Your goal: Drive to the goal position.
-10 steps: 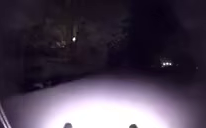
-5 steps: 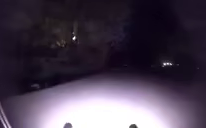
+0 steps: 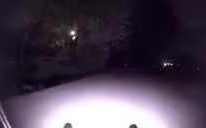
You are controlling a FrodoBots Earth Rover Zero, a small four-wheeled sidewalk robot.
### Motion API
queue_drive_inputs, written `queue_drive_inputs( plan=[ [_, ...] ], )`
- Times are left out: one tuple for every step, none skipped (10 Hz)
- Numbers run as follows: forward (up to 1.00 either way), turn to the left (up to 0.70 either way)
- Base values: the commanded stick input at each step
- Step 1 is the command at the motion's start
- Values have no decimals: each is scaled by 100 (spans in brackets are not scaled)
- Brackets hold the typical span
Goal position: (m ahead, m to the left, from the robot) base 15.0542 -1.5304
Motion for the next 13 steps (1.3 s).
queue_drive_inputs(
  plan=[
    [50,-50],
    [50,-50],
    [50,-50],
    [50,-50],
    [50,-50],
    [50,-50],
    [50,-50],
    [50,-50],
    [50,-50],
    [50,-50],
    [50,-32],
    [50,0],
    [50,0]
  ],
)
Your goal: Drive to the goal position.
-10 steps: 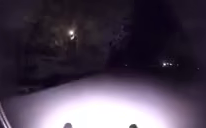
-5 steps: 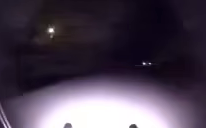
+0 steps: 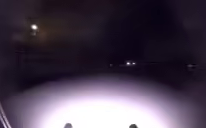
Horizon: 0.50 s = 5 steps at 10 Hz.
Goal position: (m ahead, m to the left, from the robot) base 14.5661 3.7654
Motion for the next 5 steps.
queue_drive_inputs(
  plan=[
    [50,0],
    [50,0],
    [50,0],
    [50,0],
    [50,0]
  ],
)
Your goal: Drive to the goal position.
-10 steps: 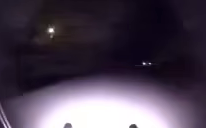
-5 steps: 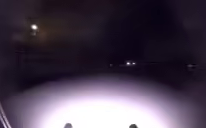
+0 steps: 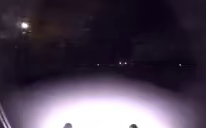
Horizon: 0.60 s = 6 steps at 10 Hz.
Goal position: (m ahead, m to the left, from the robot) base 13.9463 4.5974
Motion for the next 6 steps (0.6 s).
queue_drive_inputs(
  plan=[
    [50,0],
    [50,0],
    [50,0],
    [50,0],
    [50,0],
    [50,0]
  ],
)
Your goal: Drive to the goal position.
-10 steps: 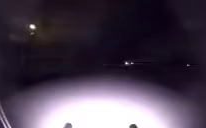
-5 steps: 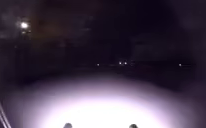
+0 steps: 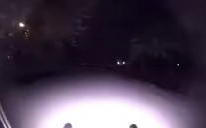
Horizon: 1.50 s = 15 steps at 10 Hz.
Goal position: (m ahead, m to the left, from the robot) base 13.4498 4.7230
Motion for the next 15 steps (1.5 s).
queue_drive_inputs(
  plan=[
    [50,0],
    [50,0],
    [50,0],
    [50,0],
    [50,0],
    [50,0],
    [50,0],
    [50,0],
    [50,0],
    [50,0],
    [50,0],
    [50,0],
    [50,0],
    [50,0],
    [50,0]
  ],
)
